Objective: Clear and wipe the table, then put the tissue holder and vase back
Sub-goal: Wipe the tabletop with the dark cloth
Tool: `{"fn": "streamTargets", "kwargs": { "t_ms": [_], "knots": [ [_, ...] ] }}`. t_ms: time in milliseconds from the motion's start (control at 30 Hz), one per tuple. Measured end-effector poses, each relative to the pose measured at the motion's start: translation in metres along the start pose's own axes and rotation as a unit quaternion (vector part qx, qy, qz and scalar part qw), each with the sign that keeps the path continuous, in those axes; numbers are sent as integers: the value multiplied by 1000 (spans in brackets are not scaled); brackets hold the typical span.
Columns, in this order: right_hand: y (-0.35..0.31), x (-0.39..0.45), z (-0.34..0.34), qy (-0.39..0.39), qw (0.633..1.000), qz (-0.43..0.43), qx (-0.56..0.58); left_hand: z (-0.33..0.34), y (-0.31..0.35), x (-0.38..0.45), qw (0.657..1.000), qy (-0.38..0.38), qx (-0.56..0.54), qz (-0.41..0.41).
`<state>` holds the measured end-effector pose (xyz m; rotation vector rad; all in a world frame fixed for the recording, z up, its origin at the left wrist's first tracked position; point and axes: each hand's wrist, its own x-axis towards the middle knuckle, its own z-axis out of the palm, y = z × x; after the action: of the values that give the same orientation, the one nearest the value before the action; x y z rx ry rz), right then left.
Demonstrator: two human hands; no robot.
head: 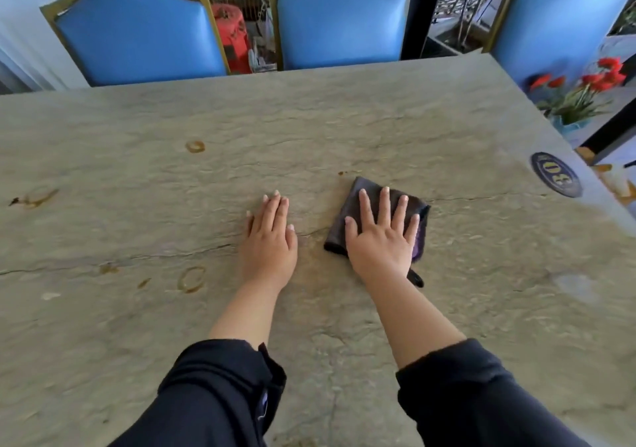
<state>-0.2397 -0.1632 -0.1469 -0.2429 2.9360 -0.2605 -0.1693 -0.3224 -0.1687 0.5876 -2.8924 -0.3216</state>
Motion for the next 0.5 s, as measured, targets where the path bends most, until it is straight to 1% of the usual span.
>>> {"fn": "streamTargets", "kwargs": {
  "t_ms": [67,133,200,267,333,367,400,433,500],
  "knots": [
    [-19,39,-1,9,998,62,15,1,0,2,1000,5,13,-6],
    [-38,72,-3,-7,998,61,22,2,0,0,1000,-1,23,0],
    [-57,88,-2,-20,1000,-2,12,1,0,-2,1000,0,23,-6],
    [-71,81,-2,-27,993,-113,-2,0,-1,1,999,16,5,-41],
    [-66,59,-1,-26,974,-224,-22,-2,0,1,997,28,-9,-68],
    [-55,48,1,-21,964,-264,-29,-3,0,1,997,31,-8,-70],
    [-41,41,2,-17,958,-283,-33,-3,0,1,997,32,-4,-67],
    [-27,40,1,-9,960,-277,-33,-4,-1,1,998,32,-2,-63],
    [-10,56,-4,7,978,-208,-31,-5,0,1,998,21,5,-61]
  ]
}}
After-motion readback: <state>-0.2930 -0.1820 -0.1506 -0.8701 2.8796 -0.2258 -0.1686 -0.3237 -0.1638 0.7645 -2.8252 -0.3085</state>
